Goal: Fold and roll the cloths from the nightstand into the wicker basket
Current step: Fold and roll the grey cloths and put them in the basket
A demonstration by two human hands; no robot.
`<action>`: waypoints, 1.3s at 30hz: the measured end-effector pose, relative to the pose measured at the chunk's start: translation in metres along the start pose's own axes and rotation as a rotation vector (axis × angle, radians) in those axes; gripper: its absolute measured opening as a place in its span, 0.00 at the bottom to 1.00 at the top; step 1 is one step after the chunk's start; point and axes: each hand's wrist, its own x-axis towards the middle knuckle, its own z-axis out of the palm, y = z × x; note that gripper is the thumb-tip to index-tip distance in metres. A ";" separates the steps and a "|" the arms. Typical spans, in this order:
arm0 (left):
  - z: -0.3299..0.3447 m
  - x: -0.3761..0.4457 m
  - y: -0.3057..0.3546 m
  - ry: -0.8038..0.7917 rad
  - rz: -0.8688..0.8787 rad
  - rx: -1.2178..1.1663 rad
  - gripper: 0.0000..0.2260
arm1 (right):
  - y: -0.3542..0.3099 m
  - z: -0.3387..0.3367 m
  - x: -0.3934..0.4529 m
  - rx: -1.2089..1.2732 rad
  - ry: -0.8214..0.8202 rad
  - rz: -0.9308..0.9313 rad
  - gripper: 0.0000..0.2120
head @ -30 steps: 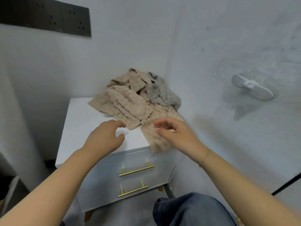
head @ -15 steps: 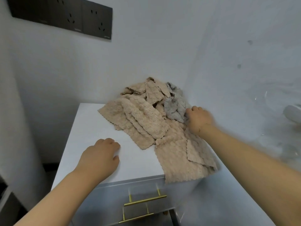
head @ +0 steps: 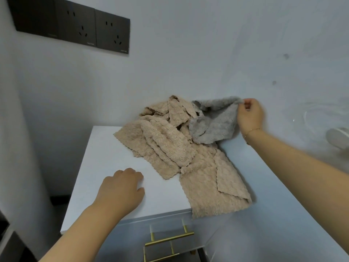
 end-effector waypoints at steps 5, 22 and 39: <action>-0.009 -0.003 0.004 0.077 0.010 -0.122 0.19 | -0.047 -0.017 0.012 0.282 -0.044 0.133 0.03; -0.065 -0.039 -0.013 -0.020 -0.003 -1.490 0.25 | -0.209 -0.006 -0.080 1.071 -0.679 0.325 0.10; -0.040 -0.072 -0.092 0.125 -0.004 -0.019 0.03 | -0.041 0.038 -0.214 0.625 -0.712 0.892 0.09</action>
